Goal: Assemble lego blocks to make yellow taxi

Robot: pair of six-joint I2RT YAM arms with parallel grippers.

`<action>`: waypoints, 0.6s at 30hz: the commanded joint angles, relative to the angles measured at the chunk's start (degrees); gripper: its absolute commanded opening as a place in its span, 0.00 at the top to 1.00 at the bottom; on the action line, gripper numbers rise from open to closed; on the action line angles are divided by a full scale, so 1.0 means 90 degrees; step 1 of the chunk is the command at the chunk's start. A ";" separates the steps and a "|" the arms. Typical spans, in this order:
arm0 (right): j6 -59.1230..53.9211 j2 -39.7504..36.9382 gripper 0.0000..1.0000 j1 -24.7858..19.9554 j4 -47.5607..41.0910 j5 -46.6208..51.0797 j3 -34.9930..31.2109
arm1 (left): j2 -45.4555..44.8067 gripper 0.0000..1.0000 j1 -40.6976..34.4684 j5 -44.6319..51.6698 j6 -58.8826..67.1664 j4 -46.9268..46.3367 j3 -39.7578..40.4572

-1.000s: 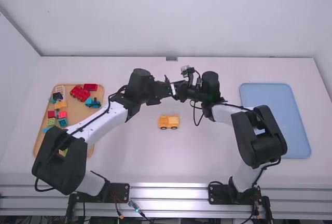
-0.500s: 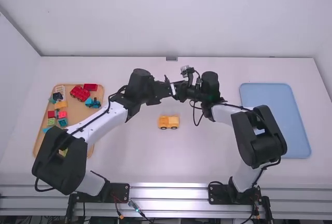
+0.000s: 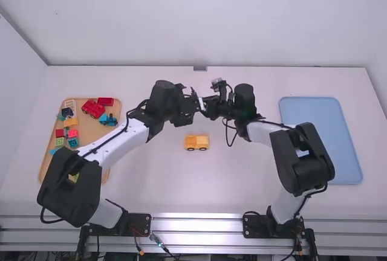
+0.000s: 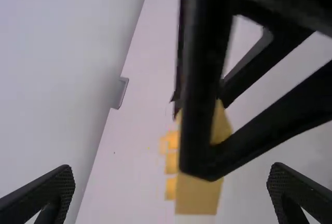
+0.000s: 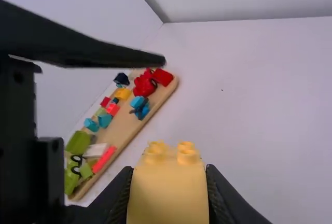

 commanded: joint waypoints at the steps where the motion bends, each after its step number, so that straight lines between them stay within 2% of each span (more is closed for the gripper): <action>1: -0.0622 -0.0068 0.72 -0.0136 -0.0148 0.0134 0.0036 | -0.0114 0.01 0.0051 -0.0185 -0.0151 -0.0374 0.0100; 3: -0.0843 -0.0068 0.72 -0.0185 -0.0221 0.0095 0.0036 | -0.0175 0.01 0.0114 0.0068 -0.0170 -0.0763 0.0267; 7: -0.1324 -0.0068 0.71 -0.0308 -0.0240 0.0061 0.0036 | -0.0226 0.01 0.0454 0.1309 -0.0175 -0.2307 0.1151; 10: -0.1809 -0.0068 0.71 -0.0342 -0.0211 -0.0410 0.0036 | -0.0129 0.01 0.0845 0.2297 -0.0153 -0.3274 0.1800; 16: -0.2599 -0.0068 0.71 -0.0335 -0.0185 -0.1229 0.0036 | 0.0238 0.01 0.1581 0.3927 -0.0138 -0.4386 0.2620; 18: -0.2786 -0.0068 0.71 -0.0316 -0.0141 -0.1467 0.0036 | 0.0364 0.01 0.1649 0.4046 -0.0131 -0.4522 0.2727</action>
